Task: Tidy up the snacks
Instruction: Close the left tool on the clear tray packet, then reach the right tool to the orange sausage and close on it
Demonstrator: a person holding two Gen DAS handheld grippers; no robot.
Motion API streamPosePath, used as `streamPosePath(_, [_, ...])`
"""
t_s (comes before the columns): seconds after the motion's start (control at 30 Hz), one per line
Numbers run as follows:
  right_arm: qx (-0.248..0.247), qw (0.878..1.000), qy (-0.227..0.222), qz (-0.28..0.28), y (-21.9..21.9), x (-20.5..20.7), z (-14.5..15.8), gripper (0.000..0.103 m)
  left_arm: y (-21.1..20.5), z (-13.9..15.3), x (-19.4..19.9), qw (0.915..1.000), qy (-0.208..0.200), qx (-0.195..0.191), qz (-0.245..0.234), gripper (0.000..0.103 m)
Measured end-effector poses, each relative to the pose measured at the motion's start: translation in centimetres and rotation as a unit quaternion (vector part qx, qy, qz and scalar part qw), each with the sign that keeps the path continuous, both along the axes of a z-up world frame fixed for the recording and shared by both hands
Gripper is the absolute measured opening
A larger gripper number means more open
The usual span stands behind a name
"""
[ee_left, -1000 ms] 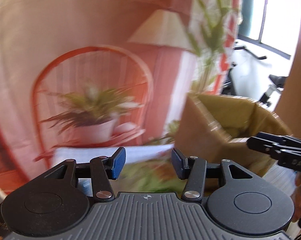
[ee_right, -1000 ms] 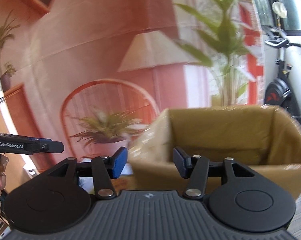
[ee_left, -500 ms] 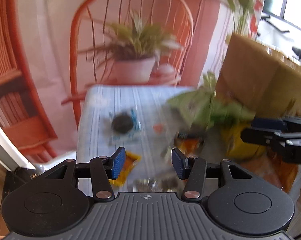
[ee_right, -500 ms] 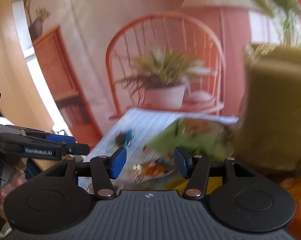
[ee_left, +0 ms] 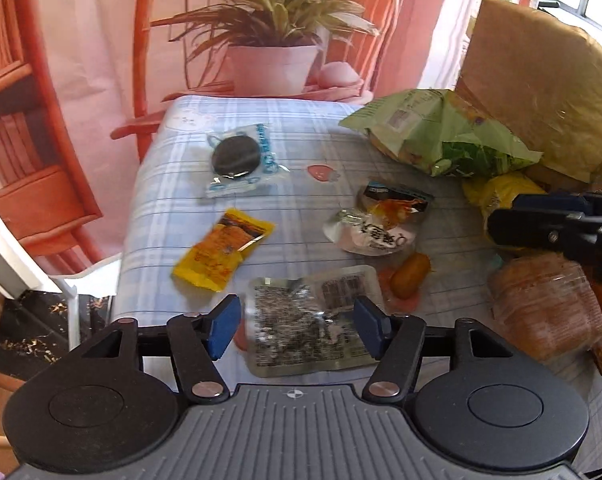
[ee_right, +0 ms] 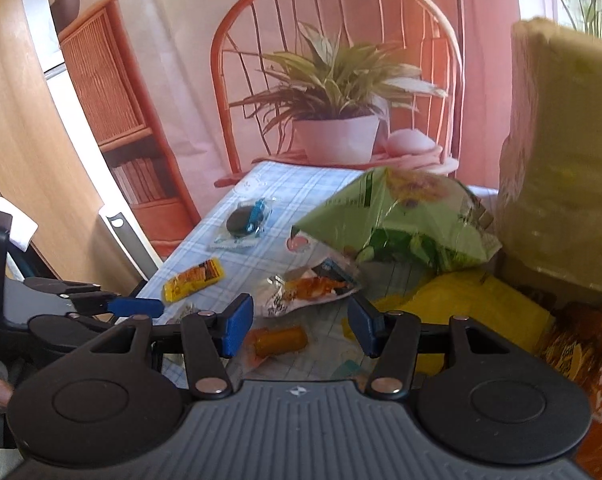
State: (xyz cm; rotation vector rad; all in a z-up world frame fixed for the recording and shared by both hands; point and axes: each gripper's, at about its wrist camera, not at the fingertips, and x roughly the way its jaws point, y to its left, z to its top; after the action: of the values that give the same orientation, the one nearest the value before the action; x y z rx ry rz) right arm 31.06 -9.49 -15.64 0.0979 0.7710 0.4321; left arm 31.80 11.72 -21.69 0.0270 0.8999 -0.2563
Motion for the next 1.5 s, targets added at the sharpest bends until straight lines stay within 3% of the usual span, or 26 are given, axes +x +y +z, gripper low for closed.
streamPosePath(0.3, [0.011, 1.000, 0.011, 0.002, -0.4, -0.4, -0.6, 0.056, -1.6, -1.2, 0.0, 0.9997, -0.006, 0.022, 0.012, 0.069])
streamPosePath(0.47, [0.017, 1.000, 0.022, 0.006, -0.5, -0.6, -1.2, 0.056, -1.3, -1.0, -0.7, 0.9996, -0.014, 0.019, 0.015, 0.046])
streamPosePath(0.57, [0.016, 0.999, 0.027, 0.013, -0.2, -0.7, -1.6, 0.056, -0.9, -0.9, -1.1, 0.9998, -0.012, 0.011, 0.009, 0.041])
streamPosePath(0.83, [-0.008, 0.998, 0.032, 0.058, 2.3, -0.1, -2.5, 0.055, 0.5, -0.8, -2.4, 0.9998, -0.007, -0.012, 0.018, 0.039])
streamPosePath(1.2, [-0.086, 0.992, 0.053, 0.073, 5.0, 3.8, -5.3, 0.055, 1.0, -1.0, -3.1, 0.9992, -0.009, -0.024, 0.032, 0.039])
streamPosePath(1.5, [-0.095, 0.991, 0.054, 0.078, 5.4, 3.6, -5.6, 0.056, 1.3, -1.1, -3.5, 0.9984, -0.013, -0.034, 0.043, 0.039])
